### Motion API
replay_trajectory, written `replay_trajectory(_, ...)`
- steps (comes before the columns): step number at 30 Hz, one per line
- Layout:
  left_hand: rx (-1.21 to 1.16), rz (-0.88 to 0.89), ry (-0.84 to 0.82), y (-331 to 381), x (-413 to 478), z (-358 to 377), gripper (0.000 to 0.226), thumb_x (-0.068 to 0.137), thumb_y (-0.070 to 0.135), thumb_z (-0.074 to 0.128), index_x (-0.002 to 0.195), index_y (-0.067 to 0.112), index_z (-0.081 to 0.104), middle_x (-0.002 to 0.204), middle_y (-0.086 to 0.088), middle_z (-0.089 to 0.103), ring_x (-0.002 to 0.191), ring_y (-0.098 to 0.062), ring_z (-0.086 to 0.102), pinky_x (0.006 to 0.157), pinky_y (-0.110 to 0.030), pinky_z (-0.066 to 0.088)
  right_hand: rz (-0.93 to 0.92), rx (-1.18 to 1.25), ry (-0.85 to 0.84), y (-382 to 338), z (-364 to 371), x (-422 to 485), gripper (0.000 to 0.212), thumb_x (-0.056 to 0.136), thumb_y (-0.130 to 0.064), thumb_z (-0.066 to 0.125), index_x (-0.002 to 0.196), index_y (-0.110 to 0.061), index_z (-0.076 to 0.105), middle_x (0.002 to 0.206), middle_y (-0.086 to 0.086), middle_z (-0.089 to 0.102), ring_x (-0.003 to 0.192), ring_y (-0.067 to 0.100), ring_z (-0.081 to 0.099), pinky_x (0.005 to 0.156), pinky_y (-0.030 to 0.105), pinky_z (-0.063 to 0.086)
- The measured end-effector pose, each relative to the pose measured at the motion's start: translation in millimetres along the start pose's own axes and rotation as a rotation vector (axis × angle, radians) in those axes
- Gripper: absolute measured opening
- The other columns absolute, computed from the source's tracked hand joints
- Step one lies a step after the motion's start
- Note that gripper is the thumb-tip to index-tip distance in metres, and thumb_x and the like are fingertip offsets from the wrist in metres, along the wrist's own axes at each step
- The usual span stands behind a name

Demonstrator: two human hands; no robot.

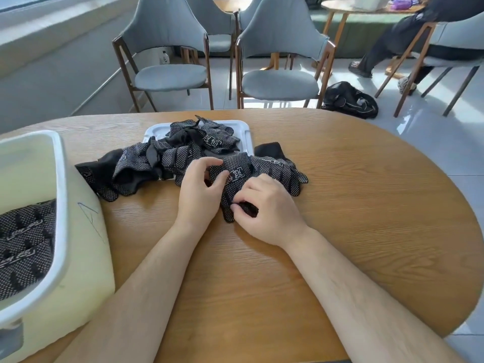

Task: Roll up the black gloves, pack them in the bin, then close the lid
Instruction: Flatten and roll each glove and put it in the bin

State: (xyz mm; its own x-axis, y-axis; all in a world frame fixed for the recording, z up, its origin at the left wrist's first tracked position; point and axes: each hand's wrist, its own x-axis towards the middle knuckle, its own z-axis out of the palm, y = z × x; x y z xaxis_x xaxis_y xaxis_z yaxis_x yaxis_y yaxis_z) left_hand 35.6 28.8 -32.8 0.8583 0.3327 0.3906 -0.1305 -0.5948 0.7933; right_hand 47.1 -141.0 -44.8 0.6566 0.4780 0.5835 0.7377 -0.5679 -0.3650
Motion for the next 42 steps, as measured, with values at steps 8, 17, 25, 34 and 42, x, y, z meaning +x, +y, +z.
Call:
replay_trajectory(8, 0.058, -0.007, 0.009, 3, -6, 0, 0.022, 0.09, 0.033, 0.073, 0.11, 0.026, 0.065, 0.108, 0.011, 0.051, 0.1, -0.005, 0.049, 0.092, -0.014, 0.038, 0.482, -0.265, 0.149, 14, -18, 1, 0.04, 0.096, -0.042, 0.059, 0.131, -0.025, 0.065, 0.131, -0.001, 0.06, 0.124, 0.026, 0.05, 0.102, 0.045, 0.04)
replay_trajectory(17, 0.458, 0.549, -0.16, 11, -34, 17, 0.029, 0.092, 0.049, 0.061, 0.105, 0.026, 0.074, 0.114, 0.014, 0.065, 0.112, -0.017, 0.054, 0.092, -0.033, 0.036, 0.528, -0.021, 0.279, 29, -17, 5, 0.02, 0.098, -0.026, 0.065, 0.114, -0.017, 0.073, 0.115, 0.0, 0.065, 0.11, 0.023, 0.06, 0.097, 0.047, 0.05)
replay_trajectory(25, 0.366, 0.263, -0.169, 33, -18, 39, 0.045, 0.099, 0.056, 0.036, 0.108, 0.03, 0.072, 0.116, 0.018, 0.065, 0.114, -0.013, 0.046, 0.091, -0.031, 0.027, 0.335, -0.051, 0.585, 38, -24, 10, 0.022, 0.098, -0.018, 0.066, 0.114, -0.008, 0.077, 0.12, 0.006, 0.071, 0.115, 0.023, 0.066, 0.102, 0.042, 0.052)
replay_trajectory(34, -0.175, -0.365, -0.289, 80, 25, 40, 0.044, 0.091, 0.044, 0.07, 0.099, 0.0, 0.066, 0.078, -0.003, 0.06, 0.07, -0.014, 0.054, 0.066, -0.031, 0.043, 0.262, -0.075, 0.502, 32, -28, -6, 0.022, 0.096, -0.024, 0.068, 0.112, -0.015, 0.08, 0.125, 0.006, 0.07, 0.113, 0.027, 0.062, 0.101, 0.041, 0.05)
replay_trajectory(42, -0.03, -0.286, -0.299, 84, 22, 35, 0.016, 0.092, 0.028, 0.062, 0.106, 0.02, 0.06, 0.084, -0.002, 0.062, 0.073, -0.017, 0.058, 0.065, -0.033, 0.047, 0.517, -0.054, 0.492, 24, -41, -17, 0.031, 0.092, -0.037, 0.059, 0.114, -0.02, 0.072, 0.112, 0.002, 0.06, 0.106, 0.024, 0.051, 0.094, 0.038, 0.044)
